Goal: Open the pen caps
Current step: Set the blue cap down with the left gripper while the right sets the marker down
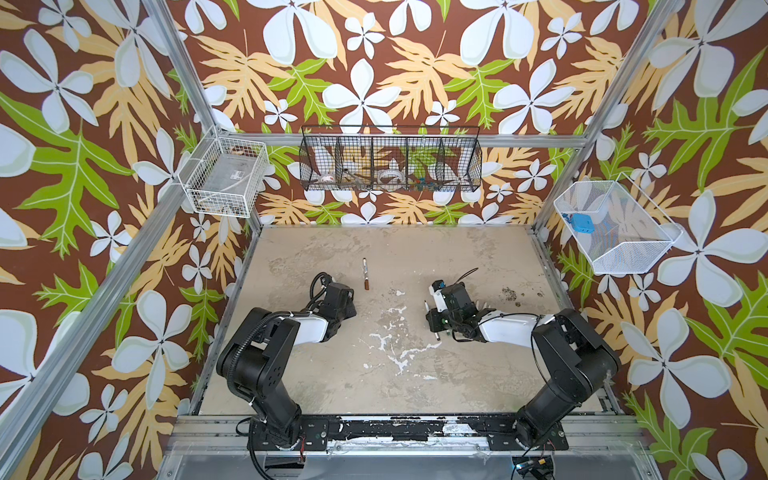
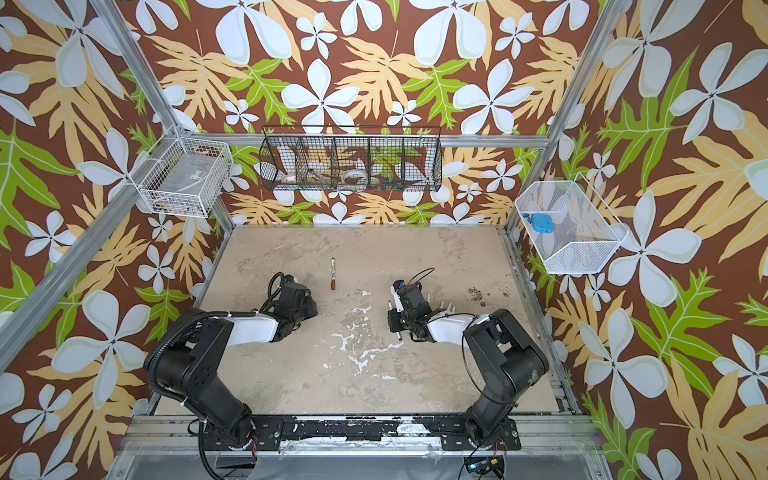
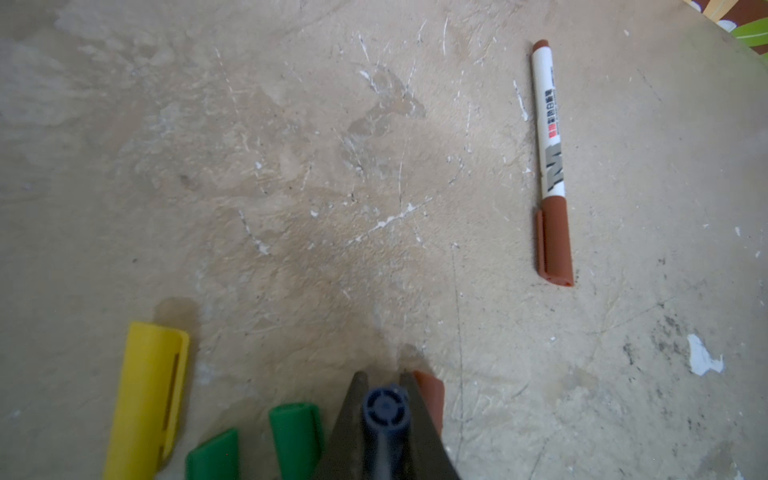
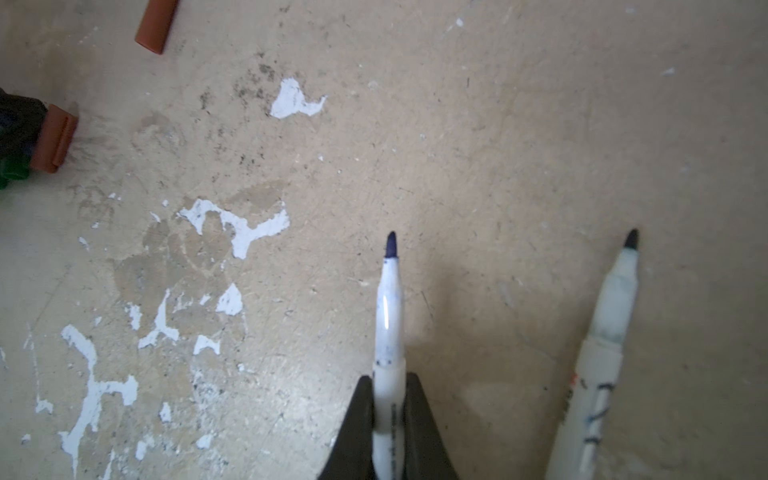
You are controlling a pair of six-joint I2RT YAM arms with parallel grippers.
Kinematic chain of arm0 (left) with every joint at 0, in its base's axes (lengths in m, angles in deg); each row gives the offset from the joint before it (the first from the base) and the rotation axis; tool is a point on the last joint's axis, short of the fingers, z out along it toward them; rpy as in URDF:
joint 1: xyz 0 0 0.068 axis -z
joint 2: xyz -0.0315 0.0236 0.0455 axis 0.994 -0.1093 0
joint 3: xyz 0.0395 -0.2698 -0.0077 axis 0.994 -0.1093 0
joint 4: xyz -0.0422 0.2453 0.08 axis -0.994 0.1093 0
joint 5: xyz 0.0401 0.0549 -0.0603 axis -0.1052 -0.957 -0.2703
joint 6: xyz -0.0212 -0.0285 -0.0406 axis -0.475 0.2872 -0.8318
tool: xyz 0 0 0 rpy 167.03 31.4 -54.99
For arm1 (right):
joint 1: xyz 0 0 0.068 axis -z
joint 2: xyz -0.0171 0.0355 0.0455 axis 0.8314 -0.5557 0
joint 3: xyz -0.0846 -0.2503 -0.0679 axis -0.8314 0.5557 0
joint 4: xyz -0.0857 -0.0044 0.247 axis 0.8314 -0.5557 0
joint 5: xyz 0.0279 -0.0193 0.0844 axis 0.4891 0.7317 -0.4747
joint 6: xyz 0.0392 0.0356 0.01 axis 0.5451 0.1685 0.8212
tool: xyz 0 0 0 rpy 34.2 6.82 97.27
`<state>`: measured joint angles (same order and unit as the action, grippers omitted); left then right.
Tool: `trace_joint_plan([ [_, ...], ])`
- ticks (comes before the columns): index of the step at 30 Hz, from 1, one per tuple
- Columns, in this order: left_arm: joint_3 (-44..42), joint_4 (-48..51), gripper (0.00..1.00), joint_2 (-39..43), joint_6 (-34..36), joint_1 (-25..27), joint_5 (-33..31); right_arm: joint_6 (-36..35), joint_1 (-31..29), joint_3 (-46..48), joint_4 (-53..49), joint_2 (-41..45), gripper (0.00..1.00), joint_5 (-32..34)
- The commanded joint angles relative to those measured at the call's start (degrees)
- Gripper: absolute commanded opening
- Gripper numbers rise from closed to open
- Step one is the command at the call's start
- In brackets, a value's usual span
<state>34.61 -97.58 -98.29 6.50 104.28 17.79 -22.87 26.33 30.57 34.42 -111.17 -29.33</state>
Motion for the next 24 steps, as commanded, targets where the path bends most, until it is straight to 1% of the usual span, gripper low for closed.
trace_joint_plan([
  [1,0.71,1.55,0.02,-0.82,0.25,-0.32,-0.77,0.45,0.01,-0.5,-1.61,-0.45,0.16,1.26],
  [4,1.0,1.91,0.05,-1.35,0.16,-0.42,-0.9,0.45,0.02,-0.42,-1.55,-0.16,0.21,1.42],
  [5,1.09,1.95,0.08,-1.41,0.08,-0.35,-0.79,0.37,0.01,-0.35,-1.53,-0.03,0.22,1.44],
  [9,1.5,2.32,0.14,-1.56,0.1,-0.52,-0.81,-0.18,-0.02,0.27,-0.63,1.65,0.25,0.63],
  [14,0.88,1.17,0.18,-0.66,0.39,-0.52,-0.81,-1.03,0.03,2.58,2.15,6.51,0.26,-0.45],
  [18,0.23,0.38,0.25,0.81,0.9,-0.51,-0.73,-1.46,0.03,4.75,4.37,10.99,0.26,-0.8],
  [22,-2.0,-2.29,0.33,4.33,1.54,-0.39,-0.17,-1.58,0.03,7.25,6.51,15.72,0.26,-0.78],
  [24,-3.66,-4.3,0.35,6.84,2.5,-0.17,0.17,-1.61,0.02,8.37,7.28,17.79,0.26,-0.63],
])
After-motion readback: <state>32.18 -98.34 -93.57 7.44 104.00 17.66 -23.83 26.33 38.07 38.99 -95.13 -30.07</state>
